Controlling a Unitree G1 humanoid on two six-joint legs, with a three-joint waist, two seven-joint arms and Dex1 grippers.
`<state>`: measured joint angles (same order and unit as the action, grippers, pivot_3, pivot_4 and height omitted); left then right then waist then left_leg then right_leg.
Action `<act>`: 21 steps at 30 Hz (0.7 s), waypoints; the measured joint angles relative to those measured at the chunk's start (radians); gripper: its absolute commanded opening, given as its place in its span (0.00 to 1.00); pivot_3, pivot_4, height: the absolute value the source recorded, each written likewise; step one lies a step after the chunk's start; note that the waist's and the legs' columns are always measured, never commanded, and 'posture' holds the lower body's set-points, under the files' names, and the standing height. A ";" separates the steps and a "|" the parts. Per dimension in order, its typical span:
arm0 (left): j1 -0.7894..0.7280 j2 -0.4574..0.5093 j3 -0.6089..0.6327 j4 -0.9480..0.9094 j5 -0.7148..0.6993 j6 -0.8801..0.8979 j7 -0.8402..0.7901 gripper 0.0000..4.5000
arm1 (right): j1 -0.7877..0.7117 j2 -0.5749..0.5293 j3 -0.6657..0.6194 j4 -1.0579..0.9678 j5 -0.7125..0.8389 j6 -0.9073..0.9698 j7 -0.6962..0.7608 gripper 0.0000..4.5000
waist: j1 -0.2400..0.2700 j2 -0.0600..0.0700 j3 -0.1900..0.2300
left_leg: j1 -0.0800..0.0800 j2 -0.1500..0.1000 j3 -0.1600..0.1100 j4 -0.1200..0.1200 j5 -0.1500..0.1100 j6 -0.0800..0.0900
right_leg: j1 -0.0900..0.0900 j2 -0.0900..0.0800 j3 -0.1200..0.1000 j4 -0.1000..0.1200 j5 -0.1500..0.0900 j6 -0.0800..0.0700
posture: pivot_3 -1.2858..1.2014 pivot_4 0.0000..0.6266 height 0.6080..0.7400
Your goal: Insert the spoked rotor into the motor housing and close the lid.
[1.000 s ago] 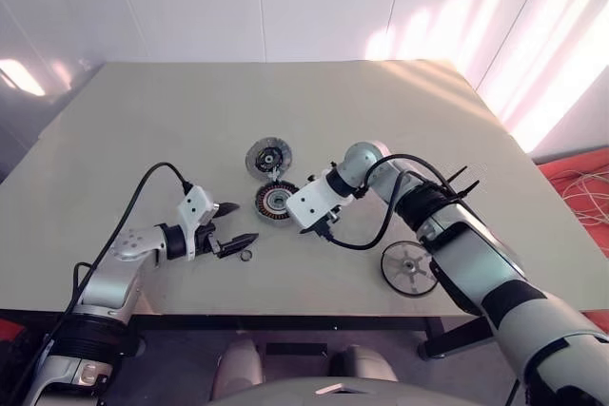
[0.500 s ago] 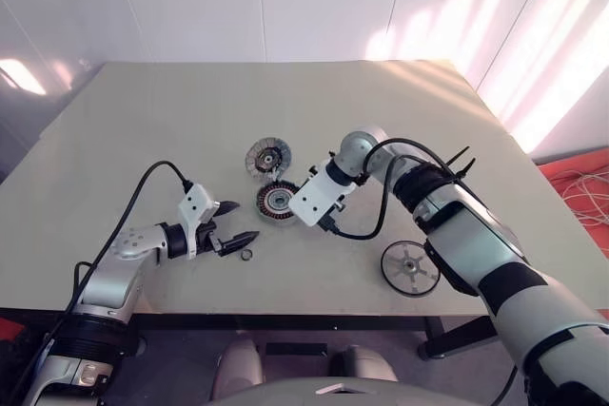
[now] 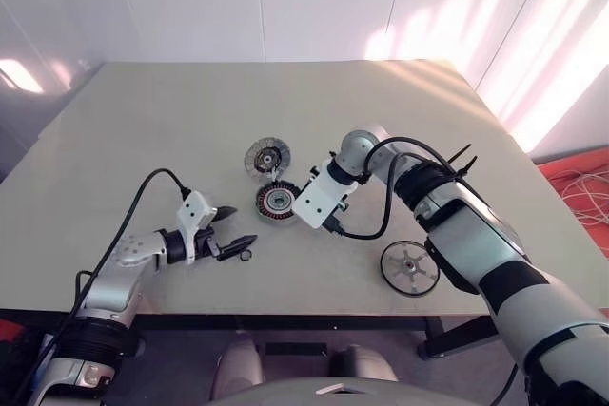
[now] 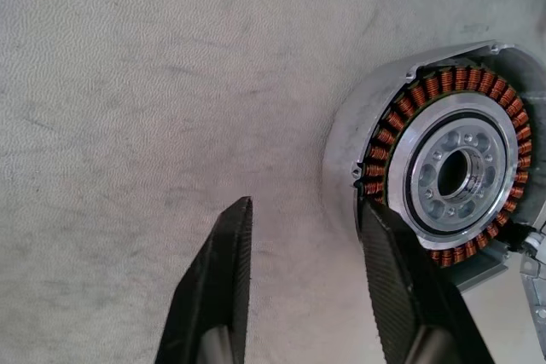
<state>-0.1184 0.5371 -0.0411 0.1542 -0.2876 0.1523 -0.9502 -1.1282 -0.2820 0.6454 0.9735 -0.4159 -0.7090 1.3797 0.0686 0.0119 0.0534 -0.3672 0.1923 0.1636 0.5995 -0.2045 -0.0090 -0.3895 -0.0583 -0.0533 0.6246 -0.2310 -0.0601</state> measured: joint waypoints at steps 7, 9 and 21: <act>-0.006 -0.003 0.000 0.033 0.003 -0.034 -0.006 1.00 | -0.001 0.003 0.004 -0.009 -0.006 -0.003 -0.007 0.00 | 0.001 0.000 0.000 | -0.001 0.000 0.000 0.000 0.000 0.000 | -0.001 0.000 0.000 0.000 0.000 0.000 | 0.52 0.00 1.00; -0.007 -0.003 0.000 0.033 0.003 -0.034 -0.006 1.00 | -0.001 0.004 0.004 -0.009 -0.005 -0.003 -0.011 0.00 | 0.000 0.000 0.000 | -0.001 0.000 0.000 0.000 0.000 0.000 | -0.001 0.000 0.000 0.000 0.000 0.000 | 0.52 0.00 1.00; -0.007 -0.002 0.000 0.004 0.003 -0.011 -0.001 1.00 | -0.014 0.000 0.002 -0.008 -0.014 -0.004 -0.029 0.00 | 0.001 0.000 0.000 | -0.001 0.000 0.000 0.000 0.000 0.000 | -0.001 0.000 0.000 0.000 0.000 0.000 | 0.52 0.00 1.00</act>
<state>-0.1256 0.5347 -0.0411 0.1581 -0.2851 0.1413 -0.9513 -1.1423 -0.2823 0.6473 0.9655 -0.4297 -0.7127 1.3508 0.0692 0.0116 0.0537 -0.3682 0.1926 0.1638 0.5995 -0.2045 -0.0089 -0.3903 -0.0583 -0.0534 0.6248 -0.2310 -0.0604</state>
